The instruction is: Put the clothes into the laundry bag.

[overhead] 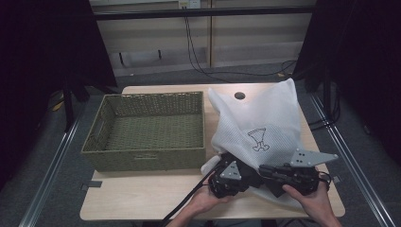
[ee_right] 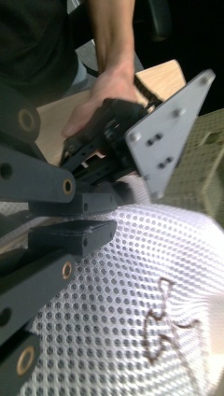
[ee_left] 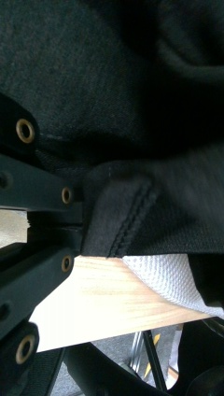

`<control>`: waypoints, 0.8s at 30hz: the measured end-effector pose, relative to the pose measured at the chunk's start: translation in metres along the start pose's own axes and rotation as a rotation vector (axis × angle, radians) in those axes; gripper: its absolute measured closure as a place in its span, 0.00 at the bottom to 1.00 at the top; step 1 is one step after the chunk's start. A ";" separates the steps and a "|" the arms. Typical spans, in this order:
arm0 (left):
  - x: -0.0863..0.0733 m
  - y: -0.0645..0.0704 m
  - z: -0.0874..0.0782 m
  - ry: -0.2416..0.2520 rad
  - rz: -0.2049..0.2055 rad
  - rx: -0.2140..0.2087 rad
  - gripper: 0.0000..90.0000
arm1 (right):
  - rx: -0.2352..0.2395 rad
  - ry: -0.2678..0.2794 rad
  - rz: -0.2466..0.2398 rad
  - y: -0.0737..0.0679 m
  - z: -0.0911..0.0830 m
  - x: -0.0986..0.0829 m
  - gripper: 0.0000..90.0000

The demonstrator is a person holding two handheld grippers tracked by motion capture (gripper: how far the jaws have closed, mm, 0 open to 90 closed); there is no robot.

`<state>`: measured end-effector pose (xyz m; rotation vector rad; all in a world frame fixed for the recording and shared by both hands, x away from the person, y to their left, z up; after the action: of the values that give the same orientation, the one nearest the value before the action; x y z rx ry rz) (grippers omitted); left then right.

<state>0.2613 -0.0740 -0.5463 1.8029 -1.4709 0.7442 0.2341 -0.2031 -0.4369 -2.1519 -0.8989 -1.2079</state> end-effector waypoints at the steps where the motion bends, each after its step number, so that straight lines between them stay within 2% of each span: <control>1: 0.000 0.001 0.000 0.009 -0.013 -0.004 1.00 | -0.001 0.011 -0.001 -0.001 -0.003 0.003 0.92; 3: 0.000 0.000 -0.001 0.003 -0.003 -0.004 1.00 | 0.014 0.026 0.002 -0.005 -0.007 0.007 0.92; 5: 0.001 0.001 -0.001 0.028 -0.022 -0.013 1.00 | 0.023 0.021 -0.001 -0.009 -0.006 0.006 0.92; 7: 0.001 0.001 -0.002 0.034 -0.018 -0.018 1.00 | 0.035 -0.020 -0.012 -0.011 0.002 -0.001 0.96; 9: 0.001 0.002 -0.002 0.045 -0.031 -0.026 1.00 | 0.058 -0.075 0.000 -0.010 0.016 -0.012 0.99; 11: 0.001 0.004 -0.002 0.037 -0.013 -0.033 1.00 | 0.054 -0.121 0.009 -0.003 0.030 -0.023 1.00; 13: 0.003 0.006 -0.003 0.056 -0.020 -0.051 1.00 | 0.047 -0.155 0.026 0.008 0.043 -0.031 1.00; 15: 0.004 0.006 -0.004 0.063 -0.019 -0.051 1.00 | 0.047 -0.181 0.034 0.016 0.052 -0.035 1.00; 16: 0.005 0.007 -0.005 0.075 -0.028 -0.057 1.00 | 0.036 -0.196 0.024 0.019 0.055 -0.037 1.00; 19: 0.006 0.010 -0.006 0.083 -0.013 -0.073 1.00 | 0.018 -0.215 0.017 0.026 0.064 -0.038 1.00; 21: 0.007 0.012 -0.007 0.093 -0.012 -0.083 1.00 | -0.005 -0.240 -0.004 0.032 0.070 -0.040 1.00; 24: 0.008 0.016 -0.006 0.085 0.001 -0.083 1.00 | -0.024 -0.256 -0.014 0.041 0.078 -0.041 1.00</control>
<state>0.2477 -0.0760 -0.5338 1.6882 -1.4272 0.7402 0.2908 -0.1876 -0.5147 -2.3603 -1.0106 -0.9677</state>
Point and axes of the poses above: each handheld gripper's, and its own axes: z roughly forward along the jaws, x roughly out of its top, y roughly to its right, the point moved 7 cm from there along z, roughly forward along the jaws, and after that the axes turned 1 degree about -x, right-handed, at the moved point
